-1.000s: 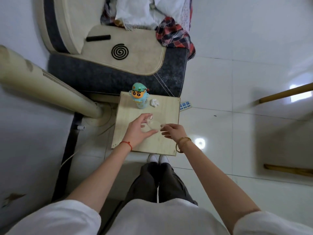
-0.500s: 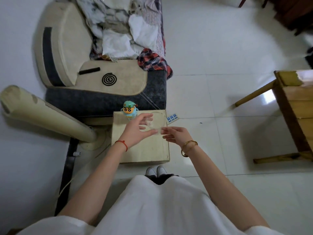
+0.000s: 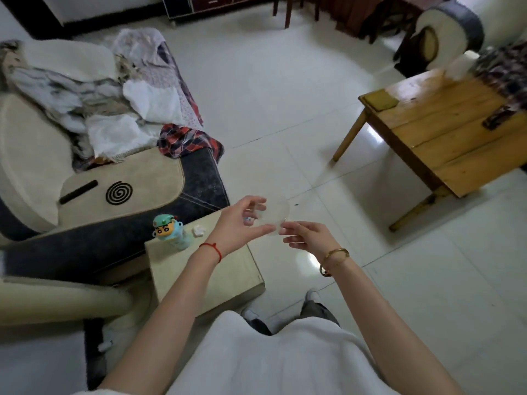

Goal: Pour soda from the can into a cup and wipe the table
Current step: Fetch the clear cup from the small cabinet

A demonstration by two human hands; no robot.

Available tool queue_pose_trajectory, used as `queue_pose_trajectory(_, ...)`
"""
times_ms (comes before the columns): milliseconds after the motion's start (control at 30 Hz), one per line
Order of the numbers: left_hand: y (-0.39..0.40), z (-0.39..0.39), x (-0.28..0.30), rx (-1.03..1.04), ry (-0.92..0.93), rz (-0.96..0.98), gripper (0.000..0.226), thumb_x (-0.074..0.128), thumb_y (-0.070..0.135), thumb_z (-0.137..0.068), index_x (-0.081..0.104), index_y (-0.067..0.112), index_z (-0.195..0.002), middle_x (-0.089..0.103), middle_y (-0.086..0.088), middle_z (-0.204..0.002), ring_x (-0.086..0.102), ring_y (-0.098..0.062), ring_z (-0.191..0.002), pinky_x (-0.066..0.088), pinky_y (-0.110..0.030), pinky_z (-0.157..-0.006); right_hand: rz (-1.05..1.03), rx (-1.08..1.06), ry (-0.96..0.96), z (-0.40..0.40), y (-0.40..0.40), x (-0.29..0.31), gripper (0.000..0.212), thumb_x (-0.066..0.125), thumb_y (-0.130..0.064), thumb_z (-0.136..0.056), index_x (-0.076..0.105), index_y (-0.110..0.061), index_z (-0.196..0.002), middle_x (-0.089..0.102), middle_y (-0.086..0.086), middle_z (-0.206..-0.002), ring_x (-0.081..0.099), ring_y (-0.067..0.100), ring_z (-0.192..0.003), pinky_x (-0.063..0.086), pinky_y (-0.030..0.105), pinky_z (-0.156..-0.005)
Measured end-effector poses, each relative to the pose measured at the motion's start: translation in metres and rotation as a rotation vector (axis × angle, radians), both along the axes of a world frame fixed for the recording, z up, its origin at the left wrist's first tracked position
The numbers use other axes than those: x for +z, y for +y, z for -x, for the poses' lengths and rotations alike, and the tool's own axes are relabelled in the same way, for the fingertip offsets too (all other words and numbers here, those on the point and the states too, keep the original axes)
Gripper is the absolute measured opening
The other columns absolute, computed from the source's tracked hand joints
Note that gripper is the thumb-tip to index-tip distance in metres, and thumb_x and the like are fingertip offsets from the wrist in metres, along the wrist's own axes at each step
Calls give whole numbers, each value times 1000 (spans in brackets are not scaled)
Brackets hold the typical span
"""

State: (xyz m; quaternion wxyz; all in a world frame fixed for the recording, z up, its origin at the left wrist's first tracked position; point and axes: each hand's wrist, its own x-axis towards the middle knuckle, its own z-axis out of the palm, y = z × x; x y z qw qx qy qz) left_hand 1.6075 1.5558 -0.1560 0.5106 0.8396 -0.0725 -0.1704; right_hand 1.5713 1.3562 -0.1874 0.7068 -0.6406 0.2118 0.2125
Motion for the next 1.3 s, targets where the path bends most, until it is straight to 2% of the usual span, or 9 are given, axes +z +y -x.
queue_pose_trajectory(233, -108, -18, 7, -200, -24, -4, 58, 84, 37, -70, 58, 29, -122, 65, 13, -113, 63, -2, -99, 55, -28, -89, 20, -161, -21, 23, -98, 11, 21, 55, -20, -95, 71, -9, -104, 72, 12, -104, 67, 21, -87, 52, 35, -91)
queue_pose_trajectory(400, -215, -22, 12, -327, -18, 18, 58, 85, 35, -70, 58, 28, -121, 66, 11, -113, 64, -5, -100, 55, -29, -90, 55, -257, -35, 42, -196, 13, 23, 52, -20, -97, 70, -9, -106, 72, 12, -106, 67, 22, -89, 54, 32, -87)
queue_pose_trajectory(633, -377, -16, 19, -490, -34, 67, 56, 84, 35, -71, 58, 29, -120, 65, 13, -114, 64, -4, -101, 56, -28, -90, 105, -389, -51, 74, -345, 28, 26, 47, -18, -99, 67, -6, -111, 71, 9, -102, 65, 18, -83, 55, 22, -75)
queue_pose_trajectory(867, -509, -18, 24, -656, -71, 79, 54, 81, 36, -75, 57, 30, -122, 63, 14, -117, 62, -1, -103, 55, -21, -86, 141, -539, -64, 95, -458, 33, 23, 48, -18, -99, 71, -21, -95, 74, 4, -96, 66, 20, -87, 54, 28, -80)
queue_pose_trajectory(967, -553, -26, 21, -718, -76, 63, 56, 80, 40, -75, 56, 30, -124, 62, 15, -119, 61, -1, -104, 55, -22, -88, 149, -592, -50, 96, -491, 31, 24, 48, -20, -99, 71, -23, -96, 74, 4, -98, 66, 20, -89, 55, 29, -84)
queue_pose_trajectory(1133, -623, -44, 9, -791, -66, 50, 58, 81, 40, -74, 56, 30, -125, 61, 20, -118, 60, 4, -103, 53, -18, -87, 133, -670, -41, 88, -546, 17, 25, 45, -20, -100, 69, -24, -96, 74, -1, -93, 67, 18, -87, 54, 25, -80)
queue_pose_trajectory(1300, -697, -74, -3, -813, -55, 58, 59, 82, 35, -75, 55, 25, -127, 63, 14, -120, 61, 0, -106, 53, -16, -87, 137, -688, -32, 60, -615, 6, 24, 45, -21, -100, 69, -24, -100, 74, -2, -94, 67, 17, -88, 54, 27, -83)
